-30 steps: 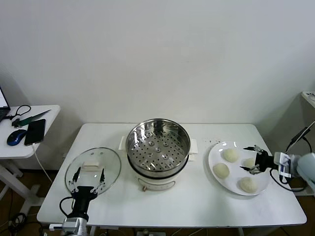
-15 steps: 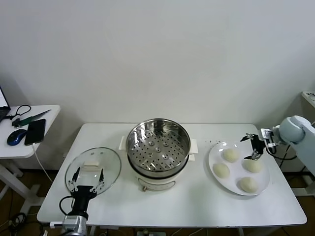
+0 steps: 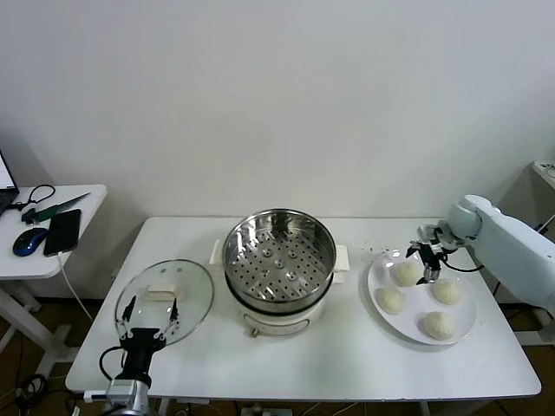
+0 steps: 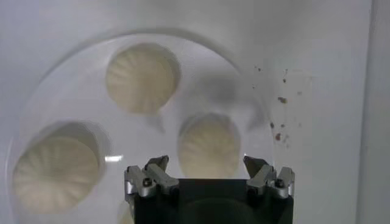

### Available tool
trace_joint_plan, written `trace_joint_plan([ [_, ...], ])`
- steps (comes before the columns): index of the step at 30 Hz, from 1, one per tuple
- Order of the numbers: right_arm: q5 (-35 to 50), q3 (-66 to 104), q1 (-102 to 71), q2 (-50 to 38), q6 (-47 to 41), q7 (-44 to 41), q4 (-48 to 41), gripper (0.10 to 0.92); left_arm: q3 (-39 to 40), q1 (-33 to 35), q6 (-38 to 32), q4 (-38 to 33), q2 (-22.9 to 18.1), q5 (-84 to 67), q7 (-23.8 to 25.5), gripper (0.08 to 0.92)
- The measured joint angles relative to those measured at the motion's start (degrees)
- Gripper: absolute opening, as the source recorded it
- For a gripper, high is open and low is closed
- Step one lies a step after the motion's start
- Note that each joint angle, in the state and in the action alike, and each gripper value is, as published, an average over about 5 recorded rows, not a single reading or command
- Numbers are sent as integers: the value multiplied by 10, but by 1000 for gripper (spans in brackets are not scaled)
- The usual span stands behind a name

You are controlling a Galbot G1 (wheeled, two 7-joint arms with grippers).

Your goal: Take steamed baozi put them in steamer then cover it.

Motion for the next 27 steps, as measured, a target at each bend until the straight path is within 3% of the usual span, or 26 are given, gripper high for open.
trace_joint_plan([
  [17, -46, 16, -5, 52, 23, 0, -80, 821, -1, 2, -3, 9, 0, 2, 0, 823],
  [27, -55, 29, -8, 62, 28, -1, -97, 721, -1, 1, -4, 13, 0, 3, 0, 823],
])
